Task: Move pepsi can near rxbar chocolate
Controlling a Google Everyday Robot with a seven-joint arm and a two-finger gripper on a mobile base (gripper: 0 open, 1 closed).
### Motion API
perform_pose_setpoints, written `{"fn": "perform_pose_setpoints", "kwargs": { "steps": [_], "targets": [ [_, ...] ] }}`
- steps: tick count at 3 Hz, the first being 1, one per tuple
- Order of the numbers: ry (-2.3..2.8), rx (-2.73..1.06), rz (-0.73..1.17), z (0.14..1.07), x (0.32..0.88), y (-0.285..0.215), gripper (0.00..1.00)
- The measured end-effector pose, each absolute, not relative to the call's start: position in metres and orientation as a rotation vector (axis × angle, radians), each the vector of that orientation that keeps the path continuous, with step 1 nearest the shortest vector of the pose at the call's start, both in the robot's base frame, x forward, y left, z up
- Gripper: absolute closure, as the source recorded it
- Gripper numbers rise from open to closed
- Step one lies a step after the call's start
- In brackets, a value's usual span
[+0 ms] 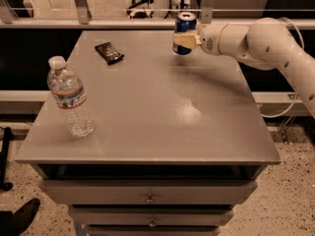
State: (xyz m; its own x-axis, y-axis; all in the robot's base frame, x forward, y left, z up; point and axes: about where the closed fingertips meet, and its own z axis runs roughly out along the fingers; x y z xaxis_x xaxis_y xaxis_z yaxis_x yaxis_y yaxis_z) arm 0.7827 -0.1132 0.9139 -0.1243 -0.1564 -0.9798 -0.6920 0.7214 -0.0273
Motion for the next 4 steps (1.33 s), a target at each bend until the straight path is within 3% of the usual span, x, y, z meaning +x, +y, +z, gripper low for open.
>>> {"fn": "perform_pose_setpoints", "kwargs": {
  "steps": [2,4],
  "targets": [
    [1.637,-0.718,0.556,0.914,0.784,-0.09,1.0],
    [1.569,-0.847,0.609,0.917,0.805,-0.014,1.0]
  ]
}}
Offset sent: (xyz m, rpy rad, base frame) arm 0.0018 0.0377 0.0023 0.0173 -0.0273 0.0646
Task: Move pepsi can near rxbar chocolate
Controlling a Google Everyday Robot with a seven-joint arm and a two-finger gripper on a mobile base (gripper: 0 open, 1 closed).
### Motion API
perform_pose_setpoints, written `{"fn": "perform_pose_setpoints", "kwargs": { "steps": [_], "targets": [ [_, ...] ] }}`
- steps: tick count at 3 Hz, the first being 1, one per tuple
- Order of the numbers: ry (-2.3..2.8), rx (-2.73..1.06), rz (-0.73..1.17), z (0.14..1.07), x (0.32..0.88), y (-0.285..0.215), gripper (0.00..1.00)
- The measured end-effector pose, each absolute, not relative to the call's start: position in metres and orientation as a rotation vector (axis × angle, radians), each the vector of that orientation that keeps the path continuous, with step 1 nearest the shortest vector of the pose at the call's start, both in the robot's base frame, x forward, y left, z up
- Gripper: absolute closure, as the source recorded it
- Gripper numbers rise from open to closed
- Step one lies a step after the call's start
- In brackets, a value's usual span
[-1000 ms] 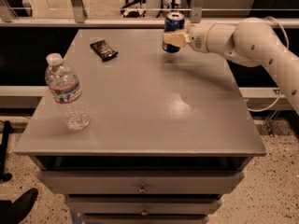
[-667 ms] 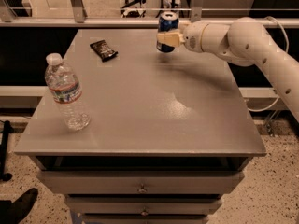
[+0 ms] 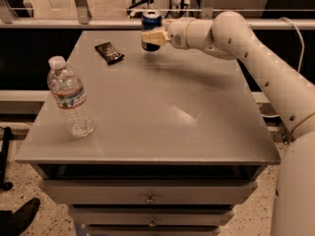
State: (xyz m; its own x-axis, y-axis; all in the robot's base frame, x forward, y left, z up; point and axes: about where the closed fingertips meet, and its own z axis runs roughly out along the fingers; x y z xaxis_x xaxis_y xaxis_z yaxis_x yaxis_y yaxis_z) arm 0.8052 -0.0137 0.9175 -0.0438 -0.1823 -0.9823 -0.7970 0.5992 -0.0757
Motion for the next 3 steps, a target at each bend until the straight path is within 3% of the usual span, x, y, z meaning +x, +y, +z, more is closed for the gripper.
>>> {"fn": "perform_pose_setpoints", "kwargs": {
  "steps": [1,3],
  "targets": [
    [1.577,-0.902,0.613,0.911,0.82,0.018,1.0],
    [1.622,-0.906,0.642,0.895,0.829,0.037,1.0]
  ]
}}
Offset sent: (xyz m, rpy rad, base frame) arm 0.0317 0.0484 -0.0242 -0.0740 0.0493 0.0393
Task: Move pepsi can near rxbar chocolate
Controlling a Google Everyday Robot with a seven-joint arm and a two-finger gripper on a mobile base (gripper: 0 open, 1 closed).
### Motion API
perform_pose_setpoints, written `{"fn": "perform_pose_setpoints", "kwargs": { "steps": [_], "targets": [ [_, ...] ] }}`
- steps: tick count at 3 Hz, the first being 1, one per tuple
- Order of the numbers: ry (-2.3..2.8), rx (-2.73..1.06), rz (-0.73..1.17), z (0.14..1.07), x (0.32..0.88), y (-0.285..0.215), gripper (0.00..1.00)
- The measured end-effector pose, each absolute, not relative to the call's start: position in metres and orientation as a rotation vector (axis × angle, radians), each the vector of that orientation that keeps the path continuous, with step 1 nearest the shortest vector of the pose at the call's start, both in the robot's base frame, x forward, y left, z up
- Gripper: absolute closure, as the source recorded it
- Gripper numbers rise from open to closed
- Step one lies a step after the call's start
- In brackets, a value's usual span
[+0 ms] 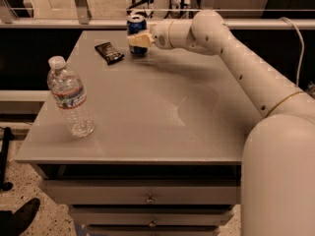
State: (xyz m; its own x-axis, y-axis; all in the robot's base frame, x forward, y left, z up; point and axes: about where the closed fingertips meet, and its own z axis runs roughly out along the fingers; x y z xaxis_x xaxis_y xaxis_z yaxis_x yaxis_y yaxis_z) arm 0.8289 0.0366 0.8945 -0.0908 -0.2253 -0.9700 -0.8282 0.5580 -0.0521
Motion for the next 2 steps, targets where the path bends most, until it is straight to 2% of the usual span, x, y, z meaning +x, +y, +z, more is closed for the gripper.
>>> {"fn": "perform_pose_setpoints", "kwargs": {
  "steps": [2],
  "targets": [
    [1.663,-0.891,0.73,0.8895,0.8185,0.0532,0.54]
  ]
}}
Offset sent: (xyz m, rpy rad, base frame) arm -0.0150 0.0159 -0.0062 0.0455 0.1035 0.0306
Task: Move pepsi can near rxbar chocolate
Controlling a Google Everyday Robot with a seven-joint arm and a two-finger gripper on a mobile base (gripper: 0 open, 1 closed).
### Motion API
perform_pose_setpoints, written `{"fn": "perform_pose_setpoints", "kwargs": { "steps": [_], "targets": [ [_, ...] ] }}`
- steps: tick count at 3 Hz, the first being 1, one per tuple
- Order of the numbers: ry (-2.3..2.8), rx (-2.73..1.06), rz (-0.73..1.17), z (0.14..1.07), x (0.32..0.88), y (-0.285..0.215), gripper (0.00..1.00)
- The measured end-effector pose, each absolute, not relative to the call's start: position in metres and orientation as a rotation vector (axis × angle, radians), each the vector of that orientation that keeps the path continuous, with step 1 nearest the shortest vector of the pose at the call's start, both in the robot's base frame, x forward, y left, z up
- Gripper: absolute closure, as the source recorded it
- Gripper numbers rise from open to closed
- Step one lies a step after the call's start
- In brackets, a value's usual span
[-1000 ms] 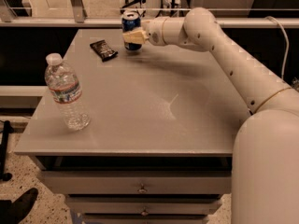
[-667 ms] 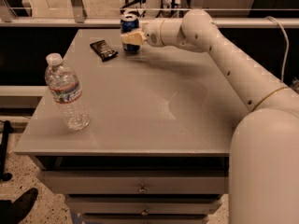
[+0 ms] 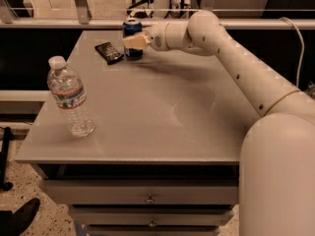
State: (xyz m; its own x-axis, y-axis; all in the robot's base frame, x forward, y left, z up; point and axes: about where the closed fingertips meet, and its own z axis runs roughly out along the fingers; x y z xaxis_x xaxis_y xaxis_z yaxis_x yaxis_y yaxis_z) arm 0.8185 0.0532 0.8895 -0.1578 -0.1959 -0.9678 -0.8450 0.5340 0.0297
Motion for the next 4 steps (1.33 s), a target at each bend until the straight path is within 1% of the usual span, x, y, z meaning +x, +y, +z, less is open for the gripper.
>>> {"fn": "perform_pose_setpoints", "kwargs": {
  "steps": [1,2,3,4],
  "targets": [
    [1.674,-0.889,0.758,0.883,0.815,0.061,0.31],
    [1.678,-0.88,0.783,0.88,0.81,0.065,0.0],
    [1.68,-0.874,0.78,0.881,0.807,0.061,0.0],
    [1.702,-0.84,0.658,0.896,0.794,0.006,0.0]
  ]
}}
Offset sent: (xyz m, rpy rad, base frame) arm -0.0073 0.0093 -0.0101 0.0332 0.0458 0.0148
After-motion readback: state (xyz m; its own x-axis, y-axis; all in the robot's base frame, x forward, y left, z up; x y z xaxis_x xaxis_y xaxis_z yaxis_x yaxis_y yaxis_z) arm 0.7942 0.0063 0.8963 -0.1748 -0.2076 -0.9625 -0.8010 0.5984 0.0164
